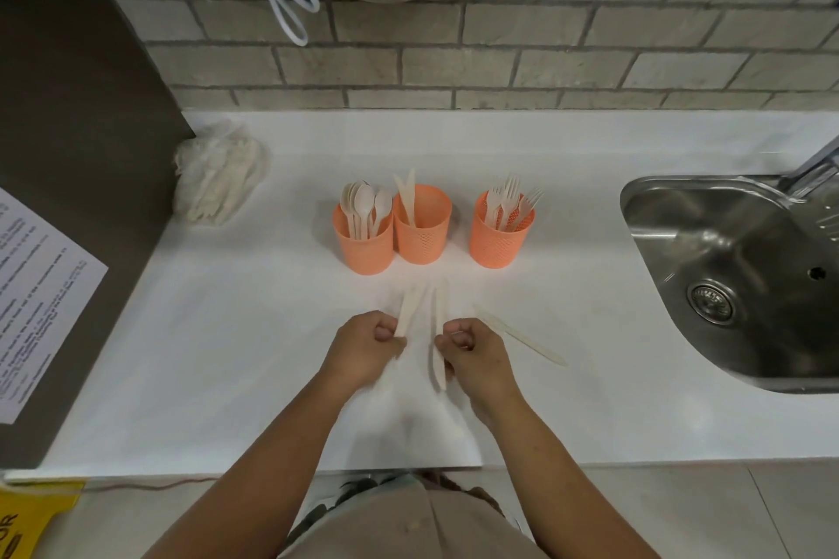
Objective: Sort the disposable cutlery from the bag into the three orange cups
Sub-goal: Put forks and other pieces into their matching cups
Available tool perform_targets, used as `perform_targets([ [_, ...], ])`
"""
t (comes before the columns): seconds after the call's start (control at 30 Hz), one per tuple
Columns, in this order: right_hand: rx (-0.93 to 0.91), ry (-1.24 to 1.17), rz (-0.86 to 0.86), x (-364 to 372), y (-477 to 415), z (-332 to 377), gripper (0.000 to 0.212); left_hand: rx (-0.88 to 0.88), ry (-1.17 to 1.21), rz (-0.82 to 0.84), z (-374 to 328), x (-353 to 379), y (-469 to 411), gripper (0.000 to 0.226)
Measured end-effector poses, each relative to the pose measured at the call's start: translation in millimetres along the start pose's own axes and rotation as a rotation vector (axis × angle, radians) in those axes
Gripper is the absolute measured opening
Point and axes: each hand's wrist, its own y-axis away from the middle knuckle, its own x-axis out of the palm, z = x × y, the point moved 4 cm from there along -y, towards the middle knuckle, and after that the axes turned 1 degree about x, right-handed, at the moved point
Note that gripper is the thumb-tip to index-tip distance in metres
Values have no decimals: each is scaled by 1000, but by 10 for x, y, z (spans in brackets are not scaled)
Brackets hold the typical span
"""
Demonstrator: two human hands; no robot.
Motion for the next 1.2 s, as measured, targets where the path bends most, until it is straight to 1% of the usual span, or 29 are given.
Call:
perform_targets([
  [0.07,26,-116,19,59,32,16,13,-18,252,57,-29,46,53,13],
  [0.13,23,-188,51,110,45,42,15,-32,430,88,-70,98,104,15],
  [0.27,3,-247,95,184,72,76,18,-66,655,112,-138,197,147,20],
  [0.33,-14,-250,95,174,73,87,20,-75,688,89,-153,212,146,22],
  [0.43,-44,-157,68,108,84,143,21,-82,583,-5,-134,186,129,22],
  [0.5,-72,-93,82,56,97,202,18,-36,458,-51,-124,159,105,20],
  [0.6,-58,-97,131,-12,78,238,16,85,237,-126,-152,97,91,16],
  [0.73,-57,-141,127,-133,53,260,20,177,161,-221,-229,-6,127,20],
  [0.77,-77,-131,106,-175,48,270,19,230,100,-248,-255,-41,137,20],
  [0.87,-143,-4,54,-287,46,345,16,469,-256,-316,-355,-91,157,23],
  [0.93,-155,37,88,-286,48,419,18,588,-399,-333,-414,-61,161,24],
  [1.0,-179,1,149,-227,50,501,15,632,-437,-307,-464,8,165,23],
  [1.07,-211,-9,181,-165,54,569,6,621,-483,-286,-477,81,165,26],
  [1.13,-215,20,203,-122,38,593,13,599,-502,-287,-453,110,161,26],
  [1.2,-181,-23,251,-85,25,591,25,565,-377,-233,-414,127,170,20],
])
